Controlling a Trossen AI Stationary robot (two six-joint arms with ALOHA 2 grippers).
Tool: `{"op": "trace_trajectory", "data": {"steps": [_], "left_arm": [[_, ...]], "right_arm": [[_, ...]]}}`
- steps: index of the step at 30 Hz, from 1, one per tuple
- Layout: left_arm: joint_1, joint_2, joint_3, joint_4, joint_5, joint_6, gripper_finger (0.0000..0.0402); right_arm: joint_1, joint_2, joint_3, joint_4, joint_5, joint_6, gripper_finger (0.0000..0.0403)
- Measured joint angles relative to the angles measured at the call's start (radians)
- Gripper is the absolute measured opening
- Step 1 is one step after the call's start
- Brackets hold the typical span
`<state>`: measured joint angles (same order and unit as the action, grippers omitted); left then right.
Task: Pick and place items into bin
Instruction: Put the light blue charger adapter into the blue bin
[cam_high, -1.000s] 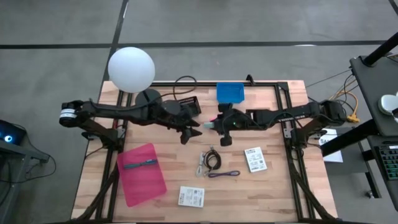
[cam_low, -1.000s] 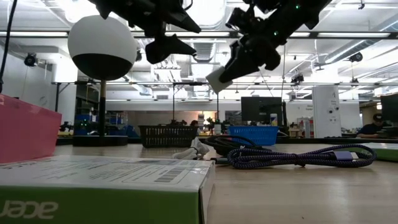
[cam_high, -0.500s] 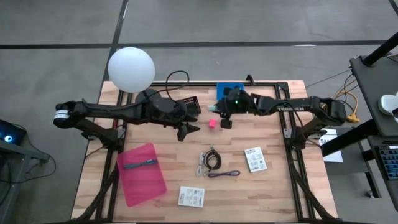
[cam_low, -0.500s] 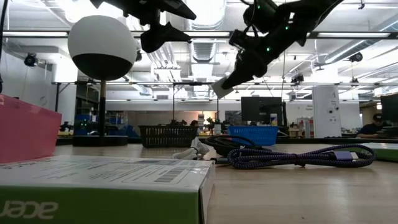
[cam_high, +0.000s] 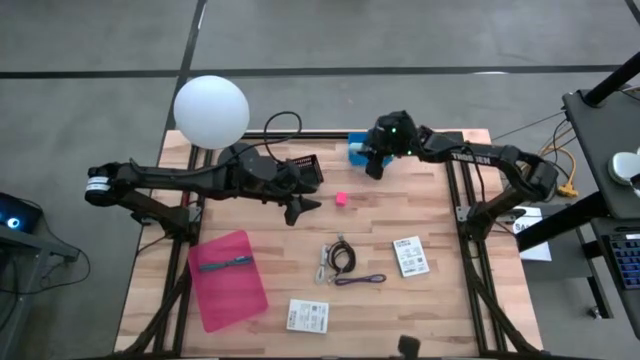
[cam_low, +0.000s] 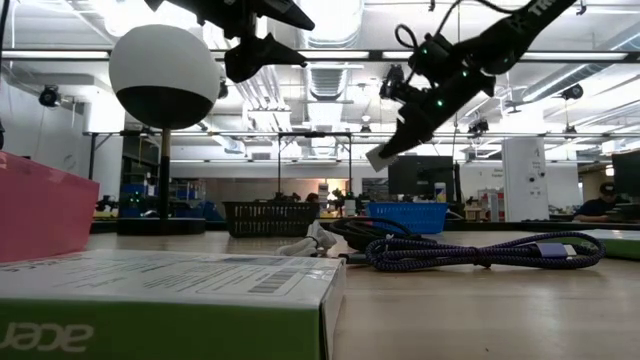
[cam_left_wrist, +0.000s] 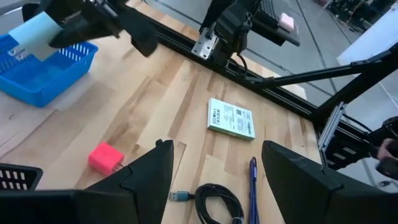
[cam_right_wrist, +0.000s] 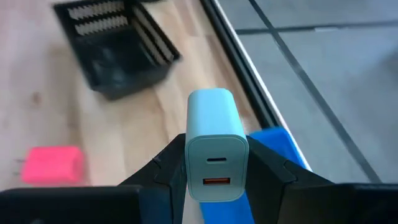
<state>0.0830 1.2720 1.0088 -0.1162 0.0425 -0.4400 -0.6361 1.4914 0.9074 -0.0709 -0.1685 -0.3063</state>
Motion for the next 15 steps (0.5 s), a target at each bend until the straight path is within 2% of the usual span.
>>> {"op": "trace_trajectory", "data": {"steps": [6,15], "left_arm": [[0.000,0.001,0.000,0.000,0.000,0.000,0.0228],[0.000,0.001,0.000,0.000,0.000,0.000,0.0228]], "right_arm": [[-0.089,0.000,-0.050,-0.003,-0.046,0.002,0.0109],[-0.152,0.011,-0.128,-0.002,-0.049,0.024,0.0109]]}}
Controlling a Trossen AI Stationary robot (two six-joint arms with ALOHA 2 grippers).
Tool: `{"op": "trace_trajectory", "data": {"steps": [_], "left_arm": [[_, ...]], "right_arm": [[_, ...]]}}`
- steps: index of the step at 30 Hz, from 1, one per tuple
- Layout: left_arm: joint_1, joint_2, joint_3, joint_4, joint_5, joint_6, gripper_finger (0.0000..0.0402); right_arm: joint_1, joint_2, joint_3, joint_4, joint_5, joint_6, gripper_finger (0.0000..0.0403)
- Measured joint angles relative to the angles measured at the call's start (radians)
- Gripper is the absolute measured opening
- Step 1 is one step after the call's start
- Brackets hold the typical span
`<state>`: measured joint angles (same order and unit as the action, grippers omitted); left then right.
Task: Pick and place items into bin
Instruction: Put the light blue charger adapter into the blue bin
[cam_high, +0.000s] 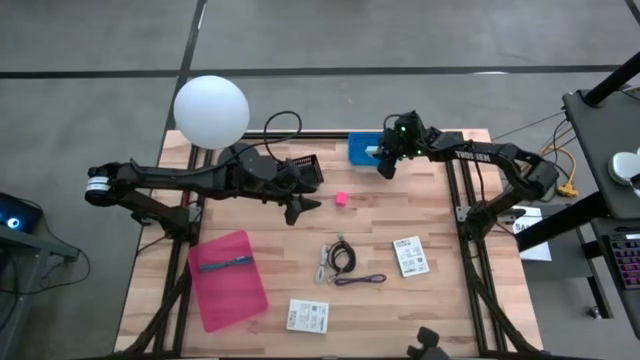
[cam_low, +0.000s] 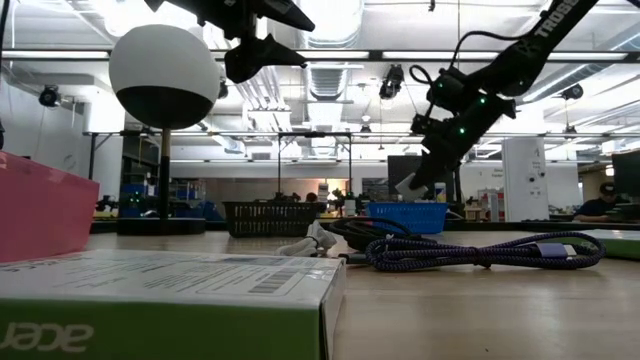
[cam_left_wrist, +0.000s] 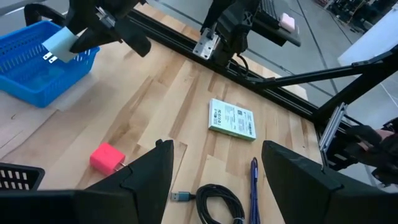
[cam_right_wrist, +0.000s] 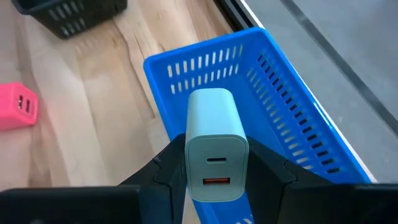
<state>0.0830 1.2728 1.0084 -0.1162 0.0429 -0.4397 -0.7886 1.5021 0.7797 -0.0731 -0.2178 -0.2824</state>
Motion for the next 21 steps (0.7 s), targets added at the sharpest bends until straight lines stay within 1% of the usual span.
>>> {"op": "trace_trajectory", "data": {"steps": [17,21], "left_arm": [[0.000,0.001,0.000,0.000,0.001,-0.027,0.0228],[-0.001,0.001,0.000,0.000,0.002,-0.027,0.0228]], "right_arm": [[-0.005,0.060,0.000,0.002,0.011,-0.017,0.0109],[-0.005,0.065,0.000,0.004,0.011,-0.017,0.0124]]}}
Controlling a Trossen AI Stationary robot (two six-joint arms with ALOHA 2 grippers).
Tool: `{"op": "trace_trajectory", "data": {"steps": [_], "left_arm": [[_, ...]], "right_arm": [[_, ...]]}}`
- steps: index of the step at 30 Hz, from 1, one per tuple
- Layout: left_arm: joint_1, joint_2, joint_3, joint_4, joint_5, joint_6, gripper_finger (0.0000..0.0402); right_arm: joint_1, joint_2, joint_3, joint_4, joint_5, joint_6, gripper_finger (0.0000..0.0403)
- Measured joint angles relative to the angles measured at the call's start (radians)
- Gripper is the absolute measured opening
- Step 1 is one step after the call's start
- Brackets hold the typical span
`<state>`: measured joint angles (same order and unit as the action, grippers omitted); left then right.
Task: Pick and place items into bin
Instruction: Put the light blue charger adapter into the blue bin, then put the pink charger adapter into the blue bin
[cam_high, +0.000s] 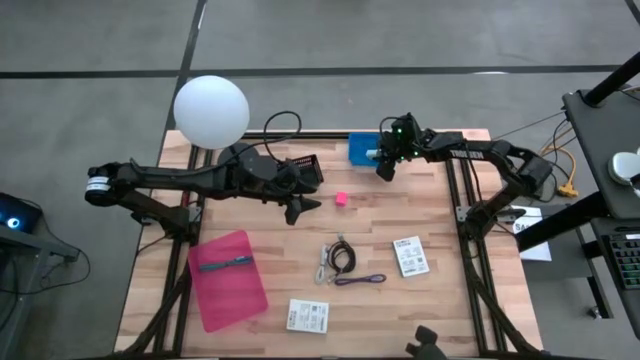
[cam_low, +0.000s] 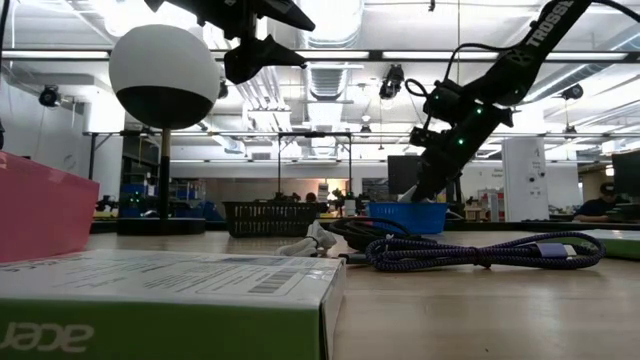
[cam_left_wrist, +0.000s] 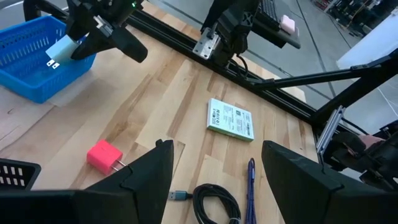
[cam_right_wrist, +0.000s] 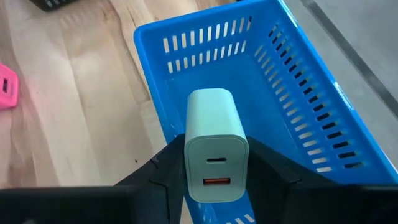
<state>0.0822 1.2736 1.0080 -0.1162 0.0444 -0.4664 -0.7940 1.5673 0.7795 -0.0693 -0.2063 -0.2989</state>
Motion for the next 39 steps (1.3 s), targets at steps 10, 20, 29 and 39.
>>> {"op": "trace_trajectory", "data": {"steps": [10,20,29,39], "left_arm": [[0.000,0.000,0.000,0.000,0.000,0.001,0.0228],[0.000,0.000,0.000,0.000,0.000,0.001,0.0228],[0.001,0.000,0.000,0.000,0.000,0.002,0.0228],[0.001,0.000,0.000,0.000,0.000,0.002,0.0228]], "right_arm": [[-0.001,-0.001,0.000,0.000,0.026,0.003,0.0144],[-0.001,-0.001,0.000,-0.001,0.025,0.009,0.0127],[-0.001,-0.004,0.000,0.001,0.025,0.038,0.0146],[0.000,-0.053,0.000,0.005,0.023,0.053,0.0204]]}}
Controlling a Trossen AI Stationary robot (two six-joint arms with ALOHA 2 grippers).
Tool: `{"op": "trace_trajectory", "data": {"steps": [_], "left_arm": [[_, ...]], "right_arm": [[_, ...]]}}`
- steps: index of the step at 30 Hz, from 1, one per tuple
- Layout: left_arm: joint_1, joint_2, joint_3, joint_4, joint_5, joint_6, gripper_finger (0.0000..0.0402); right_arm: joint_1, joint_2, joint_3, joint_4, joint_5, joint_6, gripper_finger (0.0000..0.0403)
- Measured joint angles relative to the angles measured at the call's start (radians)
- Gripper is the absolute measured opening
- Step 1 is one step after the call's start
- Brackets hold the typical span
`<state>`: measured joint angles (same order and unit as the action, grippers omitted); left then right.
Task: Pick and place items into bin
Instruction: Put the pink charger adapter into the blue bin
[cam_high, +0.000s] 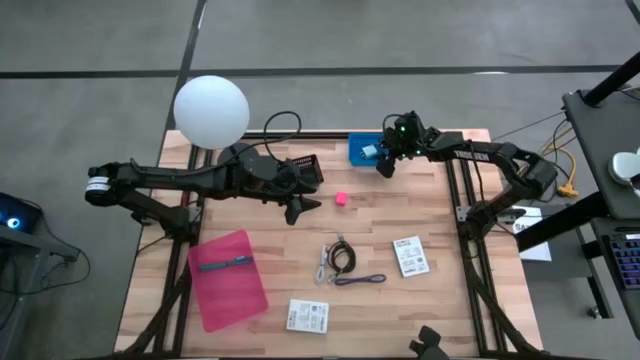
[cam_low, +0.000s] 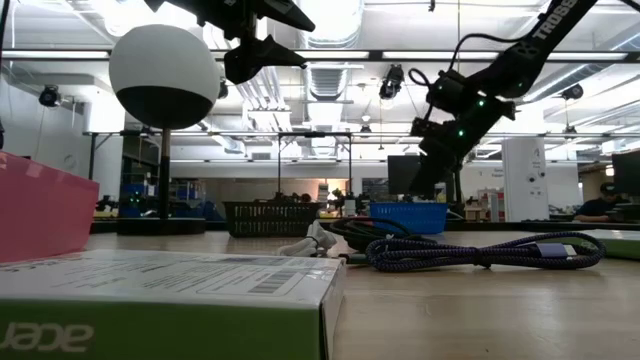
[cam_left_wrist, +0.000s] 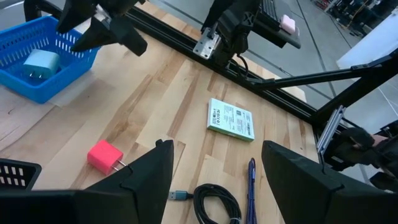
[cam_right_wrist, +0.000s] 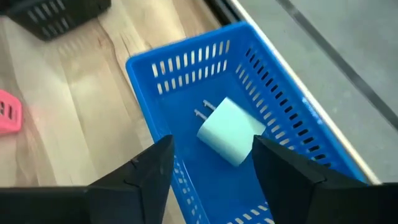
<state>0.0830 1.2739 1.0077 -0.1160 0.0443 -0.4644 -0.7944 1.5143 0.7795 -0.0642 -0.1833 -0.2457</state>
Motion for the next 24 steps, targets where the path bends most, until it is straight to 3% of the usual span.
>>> {"op": "trace_trajectory", "data": {"steps": [6,13,24], "left_arm": [[0.000,0.000,0.000,0.000,0.000,0.000,0.0228],[0.000,0.000,0.000,0.000,0.000,0.000,0.0228],[-0.001,0.000,0.000,0.000,0.000,0.001,0.0228]], "right_arm": [[0.009,-0.057,0.000,0.000,-0.010,0.004,0.0226],[0.072,-0.104,0.000,-0.003,-0.162,-0.022,0.0233],[0.242,-0.108,0.000,-0.004,-0.161,-0.022,0.0233]]}}
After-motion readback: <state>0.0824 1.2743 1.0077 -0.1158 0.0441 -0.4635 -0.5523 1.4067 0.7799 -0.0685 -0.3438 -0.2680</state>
